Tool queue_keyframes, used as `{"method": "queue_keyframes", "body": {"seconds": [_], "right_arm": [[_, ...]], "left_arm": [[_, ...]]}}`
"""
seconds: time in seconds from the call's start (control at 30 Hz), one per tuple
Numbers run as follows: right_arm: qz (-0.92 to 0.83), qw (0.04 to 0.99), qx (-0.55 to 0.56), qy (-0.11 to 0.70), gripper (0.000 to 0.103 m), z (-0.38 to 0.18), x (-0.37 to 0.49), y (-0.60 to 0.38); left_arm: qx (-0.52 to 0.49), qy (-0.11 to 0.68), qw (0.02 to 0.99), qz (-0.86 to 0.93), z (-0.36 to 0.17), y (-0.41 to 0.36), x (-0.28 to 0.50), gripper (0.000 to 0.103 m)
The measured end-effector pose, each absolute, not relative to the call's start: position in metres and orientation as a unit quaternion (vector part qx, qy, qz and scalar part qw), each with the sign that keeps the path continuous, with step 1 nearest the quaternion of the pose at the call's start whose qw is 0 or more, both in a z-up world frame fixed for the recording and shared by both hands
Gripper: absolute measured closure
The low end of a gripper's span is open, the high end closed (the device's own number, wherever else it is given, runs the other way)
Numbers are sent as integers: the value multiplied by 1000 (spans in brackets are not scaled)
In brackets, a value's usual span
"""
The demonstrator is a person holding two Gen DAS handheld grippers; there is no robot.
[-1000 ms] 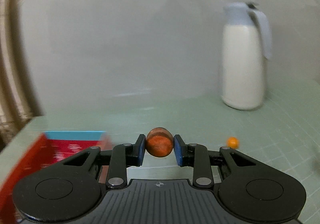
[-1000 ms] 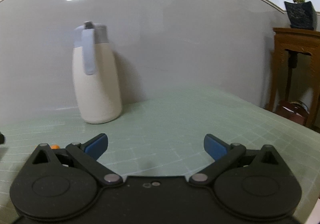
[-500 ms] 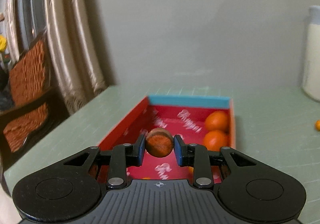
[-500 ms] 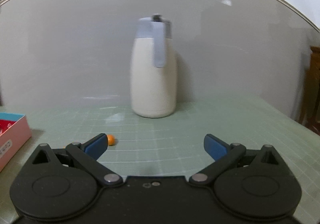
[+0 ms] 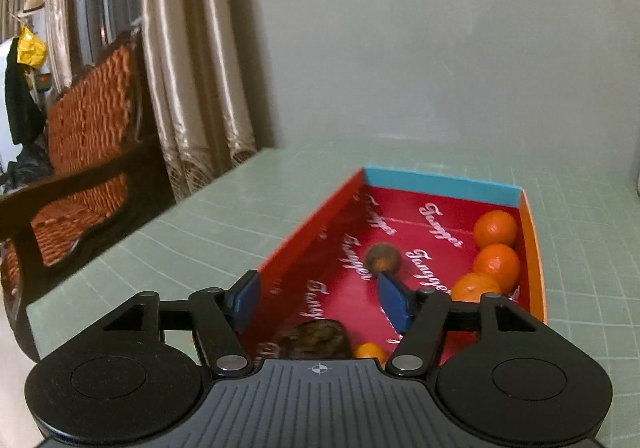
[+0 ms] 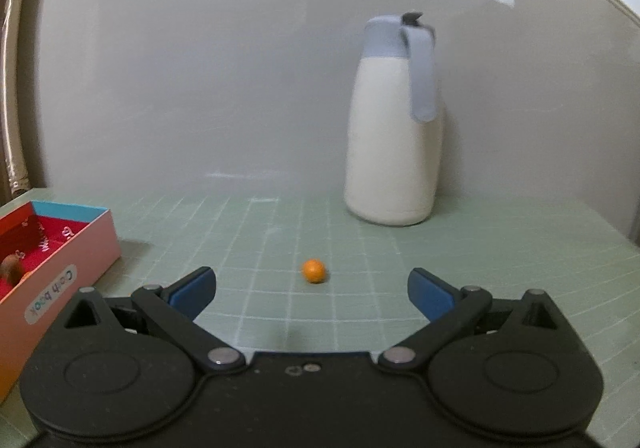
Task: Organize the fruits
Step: 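Move the right tool to the last small kumquat and close on it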
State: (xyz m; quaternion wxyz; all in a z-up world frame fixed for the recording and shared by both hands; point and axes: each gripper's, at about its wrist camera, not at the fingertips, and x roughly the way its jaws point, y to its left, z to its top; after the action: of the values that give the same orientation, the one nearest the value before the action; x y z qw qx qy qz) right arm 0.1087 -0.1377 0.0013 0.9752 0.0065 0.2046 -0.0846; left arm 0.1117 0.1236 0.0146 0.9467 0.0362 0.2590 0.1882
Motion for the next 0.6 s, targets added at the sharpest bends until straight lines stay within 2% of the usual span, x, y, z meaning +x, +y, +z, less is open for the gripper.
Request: {"method": "queue_keyframes", "body": {"seconds": [0.2,0.6], "right_arm": [[-82,970,15,229,0,-9,124,-132],[-107,956,26,273,1,-23,162,-139]], "left_arm": [[8,242,948,206,20,144,90,39],[-16,238,942,236,13,180,64,29]]}}
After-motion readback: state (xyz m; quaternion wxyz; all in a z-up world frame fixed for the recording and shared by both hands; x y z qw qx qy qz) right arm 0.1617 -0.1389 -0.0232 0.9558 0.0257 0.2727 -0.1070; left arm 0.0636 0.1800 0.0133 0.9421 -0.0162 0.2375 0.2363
